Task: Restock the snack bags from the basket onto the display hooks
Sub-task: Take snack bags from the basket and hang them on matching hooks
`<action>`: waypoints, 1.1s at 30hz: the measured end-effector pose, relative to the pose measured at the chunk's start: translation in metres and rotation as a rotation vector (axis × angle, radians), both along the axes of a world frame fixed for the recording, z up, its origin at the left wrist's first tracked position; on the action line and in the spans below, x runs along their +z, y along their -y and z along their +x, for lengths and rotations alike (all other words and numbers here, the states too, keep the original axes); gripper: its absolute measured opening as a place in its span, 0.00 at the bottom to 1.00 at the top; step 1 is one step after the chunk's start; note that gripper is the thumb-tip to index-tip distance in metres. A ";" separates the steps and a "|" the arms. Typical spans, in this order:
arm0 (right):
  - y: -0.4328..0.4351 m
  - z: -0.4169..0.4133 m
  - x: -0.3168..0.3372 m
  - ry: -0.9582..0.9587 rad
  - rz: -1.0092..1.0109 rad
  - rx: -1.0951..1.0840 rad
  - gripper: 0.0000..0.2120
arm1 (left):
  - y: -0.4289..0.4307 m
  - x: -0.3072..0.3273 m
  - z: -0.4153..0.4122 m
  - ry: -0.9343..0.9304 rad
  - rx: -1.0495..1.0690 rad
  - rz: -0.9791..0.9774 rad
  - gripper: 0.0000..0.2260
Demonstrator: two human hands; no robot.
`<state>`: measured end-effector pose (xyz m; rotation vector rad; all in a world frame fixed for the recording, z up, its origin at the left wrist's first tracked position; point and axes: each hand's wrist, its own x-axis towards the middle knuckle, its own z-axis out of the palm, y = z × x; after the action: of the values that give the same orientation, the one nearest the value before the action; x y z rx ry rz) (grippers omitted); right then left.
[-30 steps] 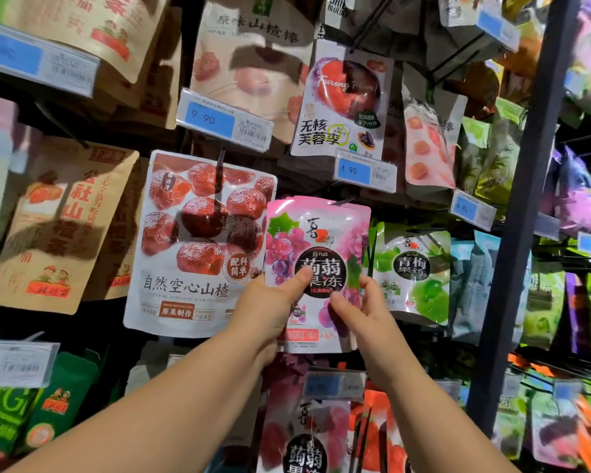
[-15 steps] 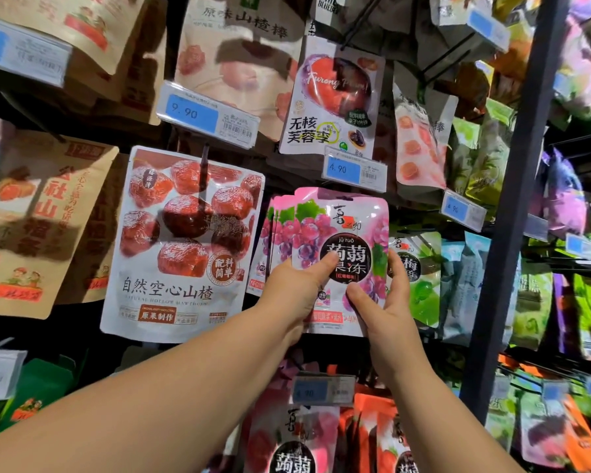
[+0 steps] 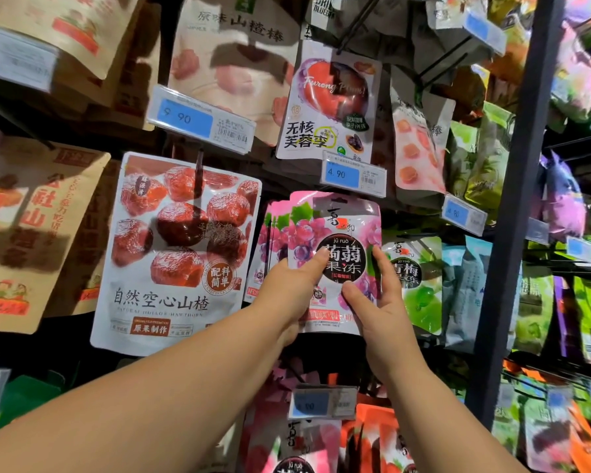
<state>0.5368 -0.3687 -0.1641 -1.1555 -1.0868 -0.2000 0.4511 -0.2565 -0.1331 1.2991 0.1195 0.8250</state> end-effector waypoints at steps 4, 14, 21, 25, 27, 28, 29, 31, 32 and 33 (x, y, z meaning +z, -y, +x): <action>-0.001 0.003 -0.001 -0.011 -0.006 0.004 0.32 | -0.001 -0.001 0.002 -0.011 -0.014 -0.003 0.26; -0.014 0.010 0.001 -0.059 -0.089 -0.035 0.30 | -0.005 -0.004 -0.005 -0.008 0.421 0.351 0.34; -0.027 0.015 0.000 -0.017 -0.243 -0.188 0.37 | -0.017 -0.015 0.006 -0.141 0.496 0.619 0.34; -0.029 0.022 0.002 0.045 -0.320 -0.257 0.32 | -0.029 -0.018 0.018 -0.149 0.468 0.624 0.35; -0.034 0.022 0.004 0.072 -0.355 -0.259 0.28 | -0.033 -0.017 0.023 -0.169 0.469 0.624 0.36; -0.036 0.025 0.005 0.070 -0.371 -0.274 0.27 | -0.035 -0.017 0.024 -0.175 0.467 0.618 0.36; -0.039 0.027 0.006 0.067 -0.390 -0.277 0.31 | -0.037 -0.016 0.026 -0.180 0.465 0.610 0.36; -0.041 0.029 0.008 0.029 -0.441 -0.260 0.34 | -0.040 -0.014 0.029 -0.203 0.470 0.607 0.35; -0.043 0.031 0.009 0.010 -0.455 -0.244 0.34 | -0.042 -0.014 0.032 -0.217 0.480 0.612 0.35; -0.045 0.035 0.010 0.002 -0.464 -0.241 0.34 | -0.045 -0.014 0.034 -0.233 0.495 0.616 0.35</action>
<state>0.5715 -0.3238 -0.1545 -1.7052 -1.0213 -0.1380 0.4851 -0.2117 -0.1469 1.9913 0.4081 1.1810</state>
